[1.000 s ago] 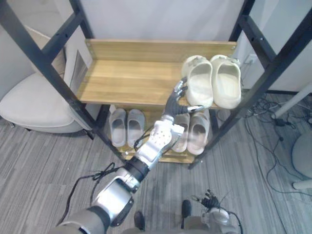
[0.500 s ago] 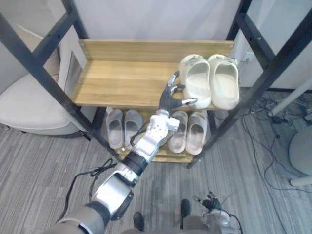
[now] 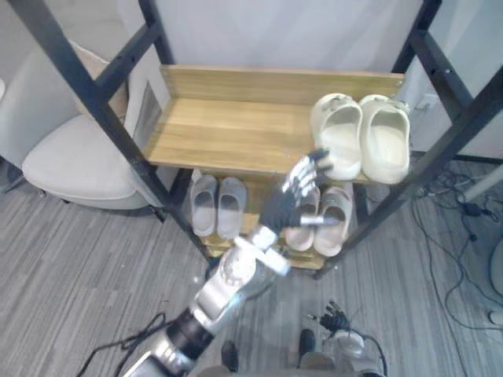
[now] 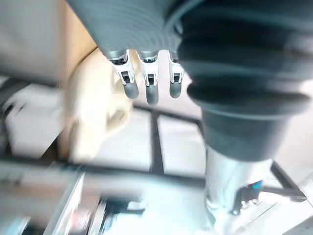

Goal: Organize the slippers on the shoe rack

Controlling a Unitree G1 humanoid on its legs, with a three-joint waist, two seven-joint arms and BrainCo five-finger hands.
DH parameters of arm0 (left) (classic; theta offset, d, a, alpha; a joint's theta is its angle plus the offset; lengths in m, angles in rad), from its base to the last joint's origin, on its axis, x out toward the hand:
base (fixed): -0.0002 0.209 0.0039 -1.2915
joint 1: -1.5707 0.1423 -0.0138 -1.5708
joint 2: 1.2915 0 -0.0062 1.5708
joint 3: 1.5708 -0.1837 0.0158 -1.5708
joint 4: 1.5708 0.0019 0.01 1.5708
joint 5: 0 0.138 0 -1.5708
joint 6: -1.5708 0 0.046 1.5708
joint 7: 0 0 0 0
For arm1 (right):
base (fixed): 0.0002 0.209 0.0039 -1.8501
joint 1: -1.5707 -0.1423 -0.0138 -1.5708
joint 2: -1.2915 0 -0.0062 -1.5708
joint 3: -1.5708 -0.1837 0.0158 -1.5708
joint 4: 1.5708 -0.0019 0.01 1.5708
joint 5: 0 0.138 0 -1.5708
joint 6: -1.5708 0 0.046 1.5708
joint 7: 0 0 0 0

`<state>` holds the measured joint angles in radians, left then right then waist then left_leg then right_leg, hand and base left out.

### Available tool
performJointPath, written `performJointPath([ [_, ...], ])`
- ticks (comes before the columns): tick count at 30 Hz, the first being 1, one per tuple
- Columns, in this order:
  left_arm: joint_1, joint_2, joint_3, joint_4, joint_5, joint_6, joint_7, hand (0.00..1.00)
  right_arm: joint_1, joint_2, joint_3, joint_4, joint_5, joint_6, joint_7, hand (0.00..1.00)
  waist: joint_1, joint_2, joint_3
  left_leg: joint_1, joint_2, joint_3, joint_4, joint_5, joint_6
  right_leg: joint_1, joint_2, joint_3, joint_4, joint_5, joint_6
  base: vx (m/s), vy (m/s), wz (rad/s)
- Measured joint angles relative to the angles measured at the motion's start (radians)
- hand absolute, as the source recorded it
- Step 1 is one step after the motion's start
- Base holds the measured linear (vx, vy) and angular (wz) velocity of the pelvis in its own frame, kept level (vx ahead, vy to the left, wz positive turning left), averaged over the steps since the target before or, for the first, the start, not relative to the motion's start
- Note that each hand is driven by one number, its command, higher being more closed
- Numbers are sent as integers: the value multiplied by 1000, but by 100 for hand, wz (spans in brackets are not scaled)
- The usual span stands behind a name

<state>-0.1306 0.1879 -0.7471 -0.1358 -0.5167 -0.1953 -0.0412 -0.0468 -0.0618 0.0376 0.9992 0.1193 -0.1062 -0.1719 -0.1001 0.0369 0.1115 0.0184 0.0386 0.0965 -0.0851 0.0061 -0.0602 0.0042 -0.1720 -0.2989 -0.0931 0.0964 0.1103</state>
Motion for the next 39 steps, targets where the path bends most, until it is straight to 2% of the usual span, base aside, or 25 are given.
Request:
performJointPath([
  [2,61,13,-36,54,-6,14,-50,0,0,-6,12,2,0,1,3,0,4,4,-4,0,0,-5,0,0,0,2,0,-4,0,0,0,-35,-17,8],
  [3,114,17,-46,145,-4,29,-86,0,0,-11,28,5,0,2,5,0,5,5,-8,1,-1,-16,0,3,0,10,1,-15,0,-1,0,-28,-15,13],
  [4,117,18,-47,153,-4,30,-88,0,0,-11,29,6,0,2,5,0,5,4,-8,2,-1,-18,0,3,0,11,1,-17,0,-2,0,-22,-15,21],
  [7,177,24,-28,373,58,44,-119,0,2,-18,58,45,-1,2,5,0,24,-5,-20,20,0,-27,0,4,-1,34,5,-25,-3,-9,-1,-12,-7,7],
  [9,204,22,32,577,152,54,-116,0,8,-18,76,46,0,0,3,0,36,-15,-34,20,2,-31,0,5,-4,36,8,-27,-4,-10,-4,-13,-10,2],
  [10,204,21,49,626,174,54,-116,0,10,-18,85,46,0,0,3,0,37,-18,-35,20,3,-33,0,6,-4,37,9,-28,-4,-11,-4,-24,-22,10],
  [12,203,7,149,816,285,54,-77,0,30,-17,89,47,0,-6,0,0,38,-31,-36,36,3,-55,1,7,-6,66,10,-48,-4,-17,-4,-20,-19,23],
  [13,203,3,174,847,305,53,-68,0,36,-17,90,49,0,-6,0,0,38,-35,-35,40,3,-56,1,7,-6,67,10,-50,-4,-19,-3,-39,-11,16],
  [16,197,-15,324,1055,424,50,16,0,47,-18,92,80,0,-22,-5,0,46,-55,-45,53,3,-61,0,4,-9,82,10,-53,-4,-27,-2,-34,-6,5],
  [19,185,-20,437,1169,493,49,67,0,61,-19,91,87,-1,-32,-7,0,49,-66,-52,52,4,-63,0,1,-11,83,11,-53,-4,-29,-3,-15,-4,3],
  [26,182,-47,550,1221,602,51,131,0,66,-22,83,116,-3,-45,-14,0,51,-64,-57,53,5,-61,-1,0,-12,87,12,-48,-4,-35,-2,0,0,0],
  [31,183,-66,598,1237,628,51,146,0,66,-27,83,119,-4,-45,-15,0,51,-53,-67,57,6,-56,-6,0,-12,86,14,-43,2,-37,-2,17,-1,-1],
  [39,187,-85,632,1247,632,48,158,0,67,-24,84,127,-40,-47,-16,0,54,-54,-71,72,3,-59,-3,-4,-9,98,10,-45,16,-52,-1,-6,0,2],
])
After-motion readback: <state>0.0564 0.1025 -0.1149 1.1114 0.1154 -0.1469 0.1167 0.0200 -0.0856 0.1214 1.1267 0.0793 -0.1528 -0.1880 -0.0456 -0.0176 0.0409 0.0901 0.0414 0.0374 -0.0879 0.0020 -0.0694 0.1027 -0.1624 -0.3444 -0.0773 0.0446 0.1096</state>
